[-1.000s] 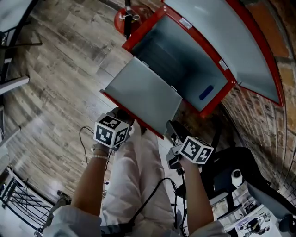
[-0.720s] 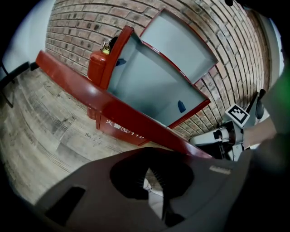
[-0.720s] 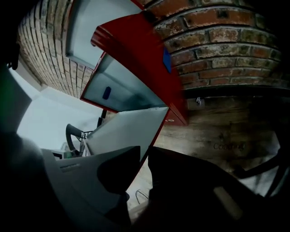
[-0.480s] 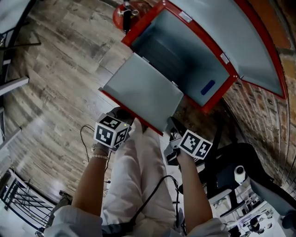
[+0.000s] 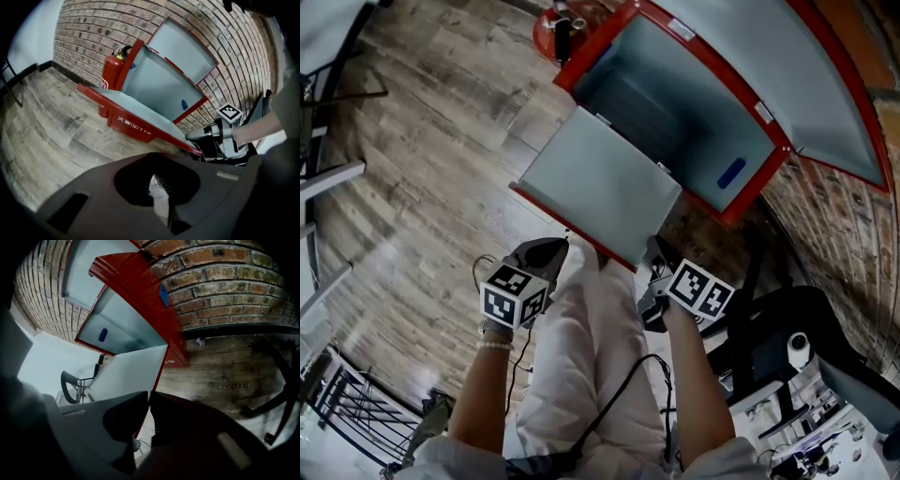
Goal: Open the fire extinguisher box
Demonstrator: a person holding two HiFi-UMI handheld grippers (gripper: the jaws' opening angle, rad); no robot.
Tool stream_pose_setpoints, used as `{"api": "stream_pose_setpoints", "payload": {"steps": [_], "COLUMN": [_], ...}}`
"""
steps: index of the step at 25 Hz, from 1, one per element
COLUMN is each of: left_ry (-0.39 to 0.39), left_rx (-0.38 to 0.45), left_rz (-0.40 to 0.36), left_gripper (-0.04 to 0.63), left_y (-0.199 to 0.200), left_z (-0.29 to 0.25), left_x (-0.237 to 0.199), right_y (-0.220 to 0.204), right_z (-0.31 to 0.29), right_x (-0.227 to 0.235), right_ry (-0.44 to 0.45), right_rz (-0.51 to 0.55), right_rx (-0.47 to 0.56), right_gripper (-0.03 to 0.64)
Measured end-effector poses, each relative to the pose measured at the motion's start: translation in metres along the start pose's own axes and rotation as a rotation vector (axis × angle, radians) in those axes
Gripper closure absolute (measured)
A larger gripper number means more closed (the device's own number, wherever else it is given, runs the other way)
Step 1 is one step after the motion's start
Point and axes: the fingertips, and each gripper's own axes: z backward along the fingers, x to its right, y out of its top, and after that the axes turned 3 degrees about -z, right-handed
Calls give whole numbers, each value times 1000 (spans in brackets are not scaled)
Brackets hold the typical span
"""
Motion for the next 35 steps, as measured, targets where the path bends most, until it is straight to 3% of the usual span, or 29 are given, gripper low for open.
{"api": "stream_pose_setpoints", "payload": {"steps": [14, 35], "left_ry": [5, -17], "left_rx": [100, 102], "left_rz": [-90, -171], "left_gripper": [598, 597], "left_y": [30, 39], "left_z": [8, -22], "left_x": [-9, -35], "right_y": [-22, 4], "right_z": [-43, -126], "right_x": [35, 95], "right_ry": [-90, -229], "right_rz": [10, 140], "right_rx": [32, 16], "right_gripper": [598, 609]}}
